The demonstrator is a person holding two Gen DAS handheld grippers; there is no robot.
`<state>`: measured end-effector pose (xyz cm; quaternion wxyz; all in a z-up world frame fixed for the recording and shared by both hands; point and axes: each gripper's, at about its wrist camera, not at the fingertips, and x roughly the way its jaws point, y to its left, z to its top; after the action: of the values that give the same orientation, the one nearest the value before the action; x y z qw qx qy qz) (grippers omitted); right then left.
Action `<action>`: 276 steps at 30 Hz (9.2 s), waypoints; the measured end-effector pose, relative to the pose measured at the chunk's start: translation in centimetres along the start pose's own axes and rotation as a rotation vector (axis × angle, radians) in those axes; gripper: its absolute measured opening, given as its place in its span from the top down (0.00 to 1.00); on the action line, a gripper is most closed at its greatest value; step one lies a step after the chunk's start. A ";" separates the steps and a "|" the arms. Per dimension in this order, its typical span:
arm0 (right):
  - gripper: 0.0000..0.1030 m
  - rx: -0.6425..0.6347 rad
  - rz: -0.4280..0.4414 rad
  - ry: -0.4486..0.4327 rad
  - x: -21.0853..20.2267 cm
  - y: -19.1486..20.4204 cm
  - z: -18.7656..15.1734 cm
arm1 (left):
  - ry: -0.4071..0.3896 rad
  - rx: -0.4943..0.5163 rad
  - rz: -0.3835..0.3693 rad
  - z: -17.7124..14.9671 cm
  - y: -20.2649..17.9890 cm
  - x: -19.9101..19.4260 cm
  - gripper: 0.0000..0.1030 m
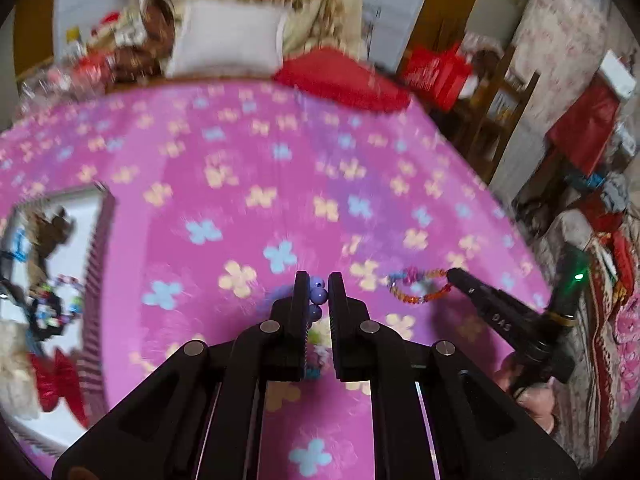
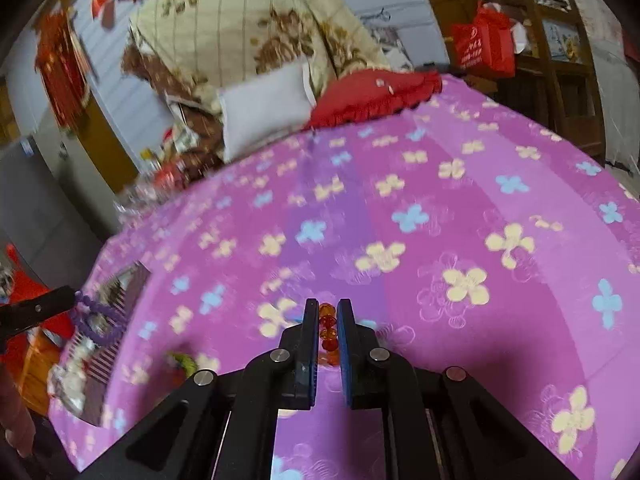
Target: Organize jewelry
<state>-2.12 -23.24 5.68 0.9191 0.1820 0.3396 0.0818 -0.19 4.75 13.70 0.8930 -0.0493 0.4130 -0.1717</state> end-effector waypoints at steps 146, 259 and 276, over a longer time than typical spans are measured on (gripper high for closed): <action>0.81 -0.336 -0.230 0.396 10.4 18.3 -7.2 | -0.109 -0.289 0.023 -10.4 19.3 -5.0 0.46; 0.44 -0.489 -0.006 0.107 -8.4 26.2 -14.4 | -0.294 -0.313 0.550 -17.5 10.6 -21.6 0.18; 0.44 -0.541 -0.054 0.174 -6.4 27.0 -16.3 | -0.147 -0.288 0.634 -19.7 11.3 -17.9 0.18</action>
<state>-18.37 4.38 8.54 0.9035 -0.0866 0.3880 0.1602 -22.80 22.64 11.10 0.9131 -0.0561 0.3624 0.1782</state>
